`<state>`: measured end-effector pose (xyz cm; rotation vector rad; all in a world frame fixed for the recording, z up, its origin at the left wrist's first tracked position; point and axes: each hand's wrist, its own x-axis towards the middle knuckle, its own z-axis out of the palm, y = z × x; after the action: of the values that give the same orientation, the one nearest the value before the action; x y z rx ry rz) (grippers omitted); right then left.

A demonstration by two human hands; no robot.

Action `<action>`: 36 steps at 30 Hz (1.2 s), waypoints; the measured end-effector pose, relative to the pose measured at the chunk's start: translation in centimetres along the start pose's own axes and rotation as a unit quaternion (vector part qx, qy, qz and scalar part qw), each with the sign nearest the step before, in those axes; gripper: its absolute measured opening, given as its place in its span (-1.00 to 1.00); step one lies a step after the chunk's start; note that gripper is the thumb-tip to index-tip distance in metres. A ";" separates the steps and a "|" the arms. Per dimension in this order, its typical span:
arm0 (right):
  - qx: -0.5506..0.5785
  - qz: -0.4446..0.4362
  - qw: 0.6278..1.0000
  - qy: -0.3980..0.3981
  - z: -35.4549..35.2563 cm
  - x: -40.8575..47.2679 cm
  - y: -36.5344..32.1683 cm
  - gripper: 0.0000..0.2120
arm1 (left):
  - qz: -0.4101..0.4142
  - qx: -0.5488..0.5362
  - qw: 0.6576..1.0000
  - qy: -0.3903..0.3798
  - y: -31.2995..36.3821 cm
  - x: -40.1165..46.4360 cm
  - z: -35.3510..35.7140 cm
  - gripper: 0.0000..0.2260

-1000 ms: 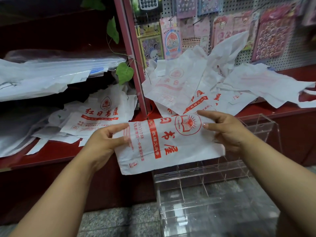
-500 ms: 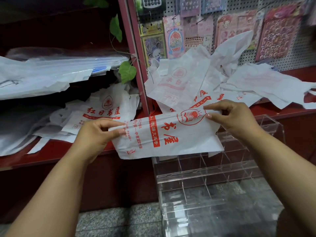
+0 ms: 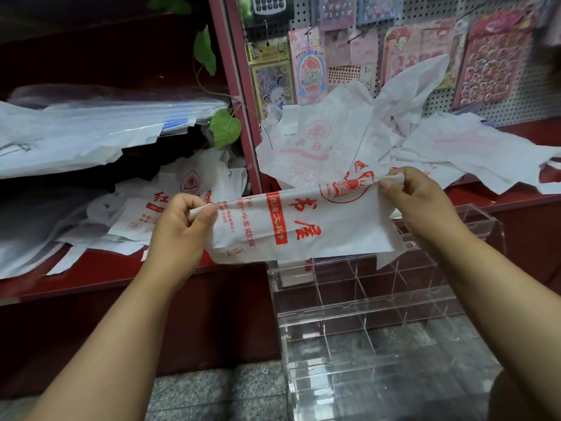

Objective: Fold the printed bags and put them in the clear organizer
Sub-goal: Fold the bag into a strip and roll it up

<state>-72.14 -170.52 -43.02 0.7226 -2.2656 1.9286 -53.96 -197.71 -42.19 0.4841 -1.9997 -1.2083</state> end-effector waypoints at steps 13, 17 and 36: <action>0.069 0.187 0.977 -0.077 1.1 -0.4 1.4 -0.51 | -0.148 -0.012 0.987 0.056 -1.0 -0.2 1.8 -0.86; 0.115 0.159 0.977 -0.087 0.9 -0.3 2.2 -0.70 | -0.241 -0.104 0.965 0.001 -1.4 -0.1 1.6 -0.58; 0.019 0.138 0.982 -0.129 0.5 -0.6 2.6 -0.70 | -0.176 -0.027 0.982 -0.058 -2.0 0.3 0.8 -0.89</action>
<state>-72.49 -170.59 -45.73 0.7353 -2.6127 2.1100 -54.89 -198.37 -44.08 0.7798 -2.0290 -1.5297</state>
